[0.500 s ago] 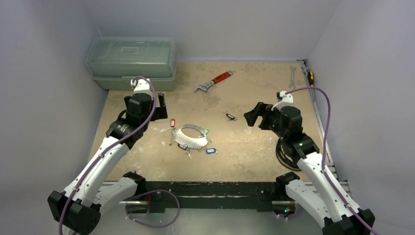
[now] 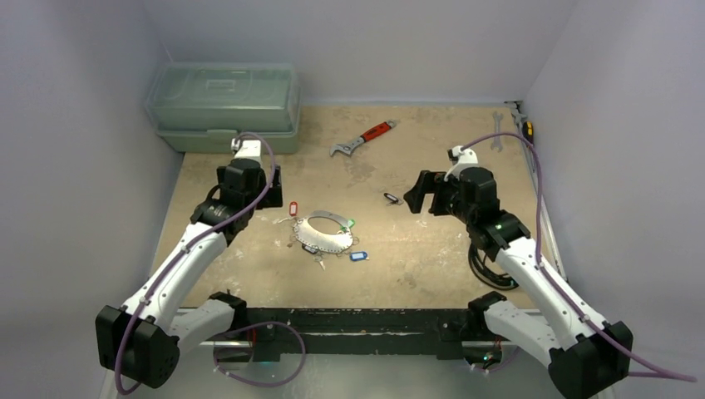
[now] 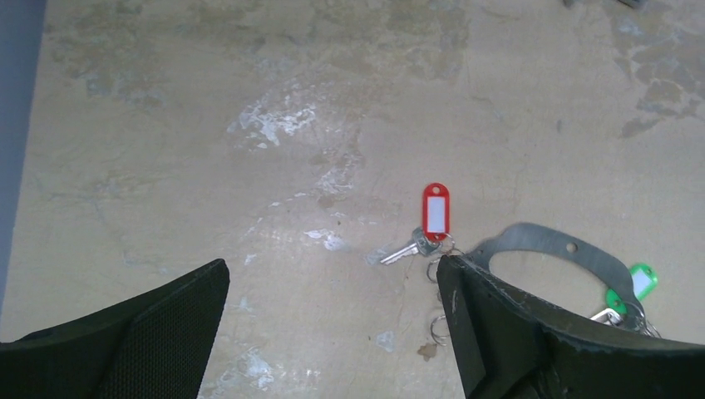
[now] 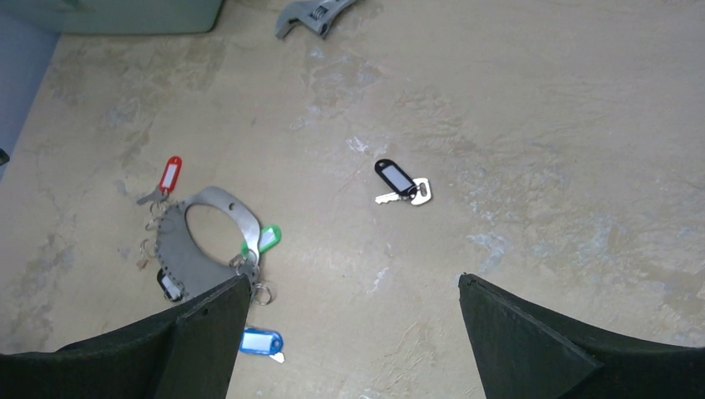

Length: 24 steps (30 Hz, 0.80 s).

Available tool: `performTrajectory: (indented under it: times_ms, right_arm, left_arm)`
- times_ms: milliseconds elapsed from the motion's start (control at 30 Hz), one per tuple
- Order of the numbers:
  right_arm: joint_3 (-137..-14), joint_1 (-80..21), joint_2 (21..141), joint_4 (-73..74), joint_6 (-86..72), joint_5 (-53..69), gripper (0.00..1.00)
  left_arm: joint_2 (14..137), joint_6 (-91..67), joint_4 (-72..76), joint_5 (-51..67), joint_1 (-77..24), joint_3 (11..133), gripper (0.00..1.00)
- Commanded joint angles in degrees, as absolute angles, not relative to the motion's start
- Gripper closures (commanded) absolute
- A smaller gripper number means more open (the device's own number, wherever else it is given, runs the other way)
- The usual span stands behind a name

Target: Put the keys on the keyring

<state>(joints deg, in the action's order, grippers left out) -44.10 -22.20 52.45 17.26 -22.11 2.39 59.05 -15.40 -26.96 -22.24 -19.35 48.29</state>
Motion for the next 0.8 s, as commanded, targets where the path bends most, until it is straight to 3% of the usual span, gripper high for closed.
performTrajectory:
  times_ms: [0, 67, 167, 233, 600, 767]
  right_arm:
    - [-45.19, -25.54, 55.35, 13.31, -21.15, 2.66, 0.01]
    - [-46.14, -28.22, 57.78, 11.85, -21.35, 1.59, 0.01]
    - [-47.76, -32.04, 61.51, 9.66, -20.91, 1.42, 0.01]
    - [-48.41, -33.37, 64.00, 8.07, -20.58, 3.22, 0.01]
    - [-48.90, -37.47, 68.99, 6.70, -22.10, 4.49, 0.05]
    - [-45.52, -37.66, 66.52, 5.41, -21.61, 5.46, 0.05]
  left_arm:
    - [58.12, -12.90, -24.24, -13.18, -18.55, 49.26, 0.06]
    - [58.30, -12.78, -24.29, -12.56, -18.41, 49.28, 0.08]
    - [58.77, -12.08, -24.50, -9.96, -18.28, 49.53, 0.22]
    - [58.72, -11.75, -24.72, -8.20, -18.28, 49.21, 0.26]
    - [61.65, -29.18, -30.97, -7.83, -19.70, 46.51, 0.31]
    - [61.01, -34.29, -26.57, -5.74, -21.23, 39.94, 0.32]
